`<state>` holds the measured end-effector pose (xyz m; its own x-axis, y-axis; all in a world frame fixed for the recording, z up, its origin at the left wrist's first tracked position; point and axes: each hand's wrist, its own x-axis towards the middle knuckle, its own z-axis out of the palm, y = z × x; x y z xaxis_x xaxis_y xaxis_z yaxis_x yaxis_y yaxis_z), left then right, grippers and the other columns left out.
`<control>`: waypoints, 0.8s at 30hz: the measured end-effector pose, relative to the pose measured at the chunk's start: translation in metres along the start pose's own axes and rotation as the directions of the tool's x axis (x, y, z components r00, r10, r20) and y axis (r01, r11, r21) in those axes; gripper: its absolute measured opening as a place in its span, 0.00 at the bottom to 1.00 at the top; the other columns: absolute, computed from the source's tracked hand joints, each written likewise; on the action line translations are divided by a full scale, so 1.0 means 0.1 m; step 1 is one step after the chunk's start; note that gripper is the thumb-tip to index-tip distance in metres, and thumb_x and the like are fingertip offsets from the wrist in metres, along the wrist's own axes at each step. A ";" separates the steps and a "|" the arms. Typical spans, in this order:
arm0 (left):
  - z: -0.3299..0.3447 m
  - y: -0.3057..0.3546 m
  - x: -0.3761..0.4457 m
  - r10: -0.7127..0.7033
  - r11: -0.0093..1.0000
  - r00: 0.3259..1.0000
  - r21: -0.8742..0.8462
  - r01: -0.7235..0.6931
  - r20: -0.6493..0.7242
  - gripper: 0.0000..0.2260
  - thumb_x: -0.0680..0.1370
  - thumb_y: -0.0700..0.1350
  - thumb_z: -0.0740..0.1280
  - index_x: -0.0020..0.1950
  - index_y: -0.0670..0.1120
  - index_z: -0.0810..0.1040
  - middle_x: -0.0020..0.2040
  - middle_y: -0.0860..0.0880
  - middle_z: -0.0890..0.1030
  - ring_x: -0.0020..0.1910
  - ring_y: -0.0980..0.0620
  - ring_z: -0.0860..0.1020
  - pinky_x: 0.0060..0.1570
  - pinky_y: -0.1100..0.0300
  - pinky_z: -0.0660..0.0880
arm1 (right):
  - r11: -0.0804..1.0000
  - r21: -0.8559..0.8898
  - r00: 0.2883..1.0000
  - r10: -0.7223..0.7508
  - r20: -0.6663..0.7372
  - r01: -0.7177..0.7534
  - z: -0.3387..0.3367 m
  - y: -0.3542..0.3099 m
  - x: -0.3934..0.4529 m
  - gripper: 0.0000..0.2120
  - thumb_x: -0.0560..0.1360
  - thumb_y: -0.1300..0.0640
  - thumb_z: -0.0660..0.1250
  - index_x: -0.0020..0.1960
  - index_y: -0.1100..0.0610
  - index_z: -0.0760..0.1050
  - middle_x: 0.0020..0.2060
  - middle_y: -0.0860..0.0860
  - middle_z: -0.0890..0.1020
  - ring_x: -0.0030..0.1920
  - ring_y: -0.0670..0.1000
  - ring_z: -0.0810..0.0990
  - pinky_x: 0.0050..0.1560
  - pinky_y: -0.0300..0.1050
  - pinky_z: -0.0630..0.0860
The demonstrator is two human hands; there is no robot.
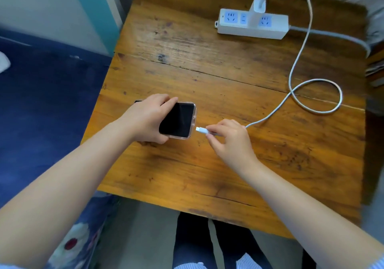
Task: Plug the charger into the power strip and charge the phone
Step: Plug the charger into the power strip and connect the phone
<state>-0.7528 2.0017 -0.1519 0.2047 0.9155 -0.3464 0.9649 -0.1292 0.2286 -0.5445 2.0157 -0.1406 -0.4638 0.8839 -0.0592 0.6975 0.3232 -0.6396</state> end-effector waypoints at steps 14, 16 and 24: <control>-0.04 0.12 -0.09 0.050 0.998 0.996 -0.030 -0.052 -0.069 0.43 0.64 0.48 0.75 0.72 0.41 0.56 0.68 0.39 0.68 0.67 0.42 0.66 0.55 0.48 0.75 | 0.998 -0.058 0.999 -0.030 -0.020 0.028 -0.18 -0.11 0.03 0.03 0.69 0.64 0.69 0.41 0.61 0.81 0.37 0.59 0.82 0.44 0.61 0.78 0.47 0.49 0.57; -0.04 0.13 -0.11 0.037 0.998 0.996 -0.043 -0.040 -0.084 0.43 0.64 0.48 0.75 0.72 0.40 0.57 0.68 0.39 0.68 0.67 0.42 0.66 0.54 0.48 0.75 | 0.999 -0.044 1.000 -0.011 -0.007 0.010 -0.20 -0.10 0.04 0.03 0.69 0.63 0.69 0.42 0.61 0.81 0.38 0.59 0.82 0.45 0.60 0.77 0.47 0.48 0.57; -0.04 0.19 -0.12 0.032 0.999 0.997 -0.039 -0.035 -0.073 0.42 0.64 0.48 0.75 0.72 0.40 0.56 0.68 0.40 0.68 0.67 0.43 0.66 0.52 0.48 0.76 | 0.999 -0.054 1.000 0.008 0.027 -0.006 -0.19 -0.12 0.06 0.05 0.71 0.62 0.67 0.45 0.60 0.81 0.42 0.58 0.82 0.48 0.58 0.76 0.51 0.51 0.62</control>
<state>-0.7376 1.9895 -0.1397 0.2229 0.9362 -0.2716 0.9500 -0.1461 0.2760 -0.5447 2.0239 -0.1187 -0.4732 0.8769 -0.0851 0.7286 0.3352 -0.5973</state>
